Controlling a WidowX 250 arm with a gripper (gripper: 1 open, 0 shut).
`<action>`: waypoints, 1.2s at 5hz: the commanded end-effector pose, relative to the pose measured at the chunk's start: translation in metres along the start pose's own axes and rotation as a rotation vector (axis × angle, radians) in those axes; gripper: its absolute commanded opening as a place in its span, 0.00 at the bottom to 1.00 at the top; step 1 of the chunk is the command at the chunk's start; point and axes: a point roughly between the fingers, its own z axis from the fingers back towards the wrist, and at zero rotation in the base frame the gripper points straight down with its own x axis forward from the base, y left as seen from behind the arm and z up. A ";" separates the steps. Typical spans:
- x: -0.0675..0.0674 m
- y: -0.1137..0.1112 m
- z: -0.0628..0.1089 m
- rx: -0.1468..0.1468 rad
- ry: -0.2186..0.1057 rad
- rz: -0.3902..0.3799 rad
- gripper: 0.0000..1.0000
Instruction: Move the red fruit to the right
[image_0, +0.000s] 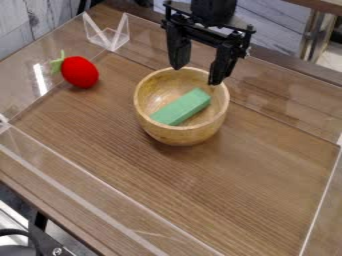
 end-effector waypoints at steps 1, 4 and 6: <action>-0.003 0.003 -0.009 -0.001 0.029 -0.024 1.00; -0.029 0.126 -0.001 0.029 -0.027 -0.197 1.00; -0.026 0.194 -0.022 0.028 0.004 -0.241 1.00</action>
